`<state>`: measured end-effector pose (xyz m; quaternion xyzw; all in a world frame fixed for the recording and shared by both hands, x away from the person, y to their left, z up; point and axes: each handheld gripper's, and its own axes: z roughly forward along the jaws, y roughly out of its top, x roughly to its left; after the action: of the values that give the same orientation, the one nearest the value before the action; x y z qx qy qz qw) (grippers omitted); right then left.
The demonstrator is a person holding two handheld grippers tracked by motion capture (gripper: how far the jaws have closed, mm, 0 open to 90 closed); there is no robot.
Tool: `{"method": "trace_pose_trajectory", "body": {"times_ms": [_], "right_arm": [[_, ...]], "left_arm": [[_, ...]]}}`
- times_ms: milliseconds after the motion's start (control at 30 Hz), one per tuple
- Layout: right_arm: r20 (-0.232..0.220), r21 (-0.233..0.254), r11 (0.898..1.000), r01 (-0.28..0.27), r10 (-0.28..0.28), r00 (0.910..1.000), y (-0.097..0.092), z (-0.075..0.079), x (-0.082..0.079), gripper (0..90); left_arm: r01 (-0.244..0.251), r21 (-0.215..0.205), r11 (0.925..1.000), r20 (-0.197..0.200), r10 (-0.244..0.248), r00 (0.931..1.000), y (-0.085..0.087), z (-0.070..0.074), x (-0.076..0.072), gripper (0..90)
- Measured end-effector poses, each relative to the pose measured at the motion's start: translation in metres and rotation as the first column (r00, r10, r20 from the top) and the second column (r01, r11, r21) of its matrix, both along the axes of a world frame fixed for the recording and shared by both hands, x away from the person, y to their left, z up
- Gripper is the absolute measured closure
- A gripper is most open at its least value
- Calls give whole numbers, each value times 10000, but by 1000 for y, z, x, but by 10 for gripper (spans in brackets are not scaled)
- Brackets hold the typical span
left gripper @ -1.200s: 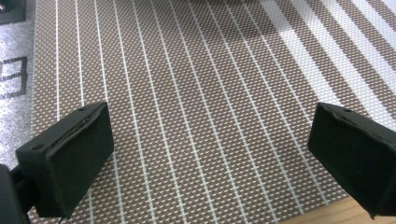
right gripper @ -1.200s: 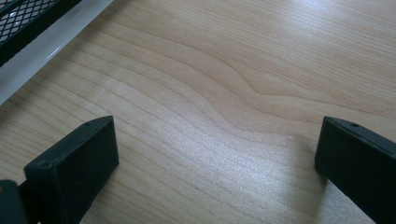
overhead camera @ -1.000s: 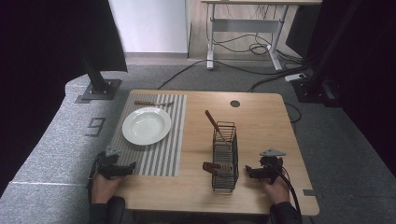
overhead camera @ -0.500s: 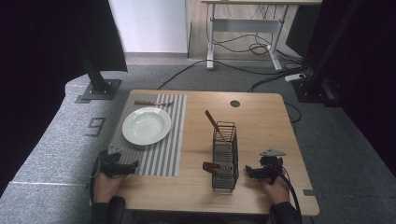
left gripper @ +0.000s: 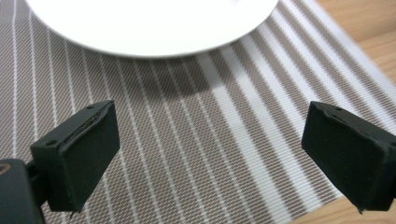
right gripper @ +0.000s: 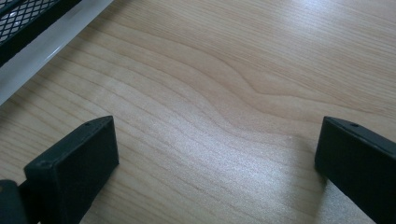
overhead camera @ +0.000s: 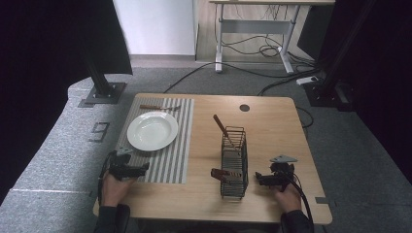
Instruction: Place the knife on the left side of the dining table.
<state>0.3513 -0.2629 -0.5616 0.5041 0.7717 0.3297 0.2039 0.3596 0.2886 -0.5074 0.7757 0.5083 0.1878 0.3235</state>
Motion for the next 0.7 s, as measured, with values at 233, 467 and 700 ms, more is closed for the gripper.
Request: {"method": "trace_pose_trajectory", "body": {"times_ms": [233,467,700], "right_arm": [[-7,6,10000,8,-8,10000,0,0,0,0],[-5,5,10000,10,-10,10000,0,0,0,0],[-5,3,10000,11,-11,10000,0,0,0,0]], "left_arm": [[276,37,9996,55,-276,9996,-13,12,6,46],[426,10,9991,132,-426,9990,-23,24,10,71],[820,159,9965,167,-822,9965,-36,39,17,91]]}}
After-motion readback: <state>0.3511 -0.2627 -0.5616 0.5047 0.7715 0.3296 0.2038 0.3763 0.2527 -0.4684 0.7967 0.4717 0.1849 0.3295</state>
